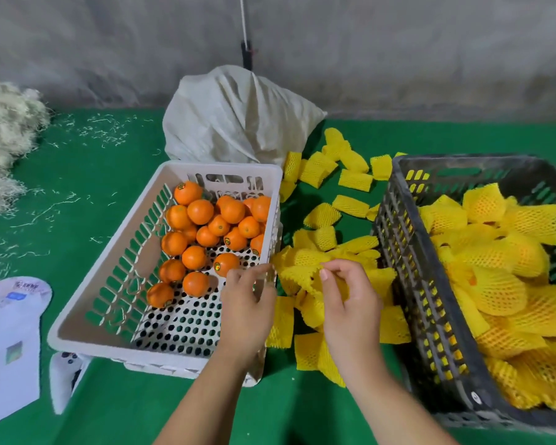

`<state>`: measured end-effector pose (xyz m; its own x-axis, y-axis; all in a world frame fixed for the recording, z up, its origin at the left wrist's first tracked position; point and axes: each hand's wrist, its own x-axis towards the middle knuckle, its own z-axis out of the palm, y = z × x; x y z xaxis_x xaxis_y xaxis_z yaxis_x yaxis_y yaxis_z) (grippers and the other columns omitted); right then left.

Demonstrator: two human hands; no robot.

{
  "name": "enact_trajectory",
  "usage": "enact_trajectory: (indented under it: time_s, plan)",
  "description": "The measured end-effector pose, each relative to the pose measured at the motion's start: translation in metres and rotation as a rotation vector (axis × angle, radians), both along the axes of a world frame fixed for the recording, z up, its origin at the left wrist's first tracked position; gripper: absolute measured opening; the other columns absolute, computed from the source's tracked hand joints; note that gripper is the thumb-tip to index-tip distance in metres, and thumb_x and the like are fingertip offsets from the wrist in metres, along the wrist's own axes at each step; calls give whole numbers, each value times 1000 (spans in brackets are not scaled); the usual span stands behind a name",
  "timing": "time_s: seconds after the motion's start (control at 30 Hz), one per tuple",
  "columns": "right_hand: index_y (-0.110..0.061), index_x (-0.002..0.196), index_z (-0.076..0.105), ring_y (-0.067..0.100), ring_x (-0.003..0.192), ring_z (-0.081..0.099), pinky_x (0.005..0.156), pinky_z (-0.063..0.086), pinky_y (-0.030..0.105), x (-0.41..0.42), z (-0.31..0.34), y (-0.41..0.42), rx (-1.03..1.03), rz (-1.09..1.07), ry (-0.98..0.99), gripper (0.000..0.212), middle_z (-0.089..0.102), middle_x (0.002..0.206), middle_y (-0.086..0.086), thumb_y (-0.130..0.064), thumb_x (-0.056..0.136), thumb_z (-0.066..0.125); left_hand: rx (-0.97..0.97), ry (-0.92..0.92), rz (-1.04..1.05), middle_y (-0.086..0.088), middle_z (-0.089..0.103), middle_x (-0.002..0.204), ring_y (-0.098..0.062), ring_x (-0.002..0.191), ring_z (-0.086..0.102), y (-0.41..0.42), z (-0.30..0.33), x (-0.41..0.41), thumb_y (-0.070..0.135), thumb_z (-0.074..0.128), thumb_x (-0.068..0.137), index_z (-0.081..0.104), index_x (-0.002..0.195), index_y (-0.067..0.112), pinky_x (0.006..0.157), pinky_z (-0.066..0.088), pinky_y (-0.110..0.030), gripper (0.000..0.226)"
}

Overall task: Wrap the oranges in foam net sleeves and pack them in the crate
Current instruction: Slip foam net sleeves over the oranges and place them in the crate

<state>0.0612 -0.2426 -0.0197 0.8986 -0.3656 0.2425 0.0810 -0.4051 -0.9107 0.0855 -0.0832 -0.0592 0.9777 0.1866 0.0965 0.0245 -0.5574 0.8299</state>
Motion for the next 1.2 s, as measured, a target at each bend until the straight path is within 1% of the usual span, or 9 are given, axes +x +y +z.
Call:
enact_trajectory:
  time_s: [0.1, 0.17, 0.33, 0.43, 0.5, 0.57, 0.73, 1.03, 1.2]
  plan:
    - [-44, 105, 57, 8, 96, 64, 79, 55, 36, -6, 0, 9, 141, 82, 30, 20, 65, 99, -19, -23, 102, 58, -158, 85, 11, 28, 71, 112, -7, 90, 67, 30, -2, 20, 22, 51, 104, 64, 132, 36, 71, 54, -13, 34]
    - [-45, 109, 57, 4, 104, 63, 86, 54, 31, -6, -2, 11, 149, 70, 77, 27, 65, 103, -20, -20, 102, 58, -31, 208, -77, 12, 70, 132, -18, 110, 67, 46, -7, 47, 19, 50, 106, 54, 148, 24, 91, 57, -30, 42]
    - [-48, 116, 57, -5, 109, 59, 86, 47, 13, -13, -6, 23, 232, 63, 153, 43, 64, 111, -22, -8, 99, 62, 664, 573, -364, -11, 5, 175, -38, 159, 17, 73, -41, 102, 29, 57, 106, 6, 169, 23, 127, 23, -50, 81]
    - [-47, 119, 58, -14, 107, 58, 80, 47, 5, -21, -10, 27, 230, 94, 197, 46, 58, 112, -40, -7, 97, 63, 766, 706, -350, -4, -6, 176, -32, 128, 58, 90, -63, 113, 9, 58, 101, 1, 168, 32, 88, 58, -35, 91]
    - [-46, 118, 60, -9, 102, 62, 73, 52, 13, -25, -11, 26, 229, 93, 231, 44, 58, 112, -42, -8, 97, 63, 794, 651, -259, -8, -2, 174, -29, 99, 65, 93, -69, 111, 1, 60, 96, -4, 168, 33, 56, 52, -30, 101]
    - [-45, 116, 62, -3, 99, 66, 74, 55, 18, -26, -14, 25, 242, 89, 252, 42, 64, 111, -33, -8, 98, 63, 772, 595, -187, -13, 6, 171, -33, 106, 67, 94, -76, 110, 0, 62, 95, -15, 166, 26, 53, 48, -32, 108]
    - [-39, 121, 63, 9, 104, 70, 89, 59, 39, -23, -19, 26, 274, 99, 300, 37, 71, 116, -12, -9, 99, 61, 612, 604, -87, -18, 17, 157, -36, 98, 67, 95, -80, 113, -7, 65, 90, 24, 154, 30, 56, 53, -32, 84]
    - [-35, 113, 65, -9, 95, 66, 74, 49, 6, -18, -13, 23, 329, 51, 232, 33, 70, 103, -28, -5, 100, 58, 646, 722, -172, -16, 36, 147, -39, 117, 60, 83, -52, 110, 43, 65, 97, 39, 151, 23, 83, 59, -44, 63]
    - [-32, 124, 65, 5, 77, 63, 68, 52, 19, -17, -15, 21, 391, -12, 256, 26, 72, 99, -1, -19, 102, 56, 265, 280, -110, -10, 46, 139, -28, 108, 55, 91, -4, 91, 50, 77, 89, 46, 150, 29, 83, 51, -40, 71]
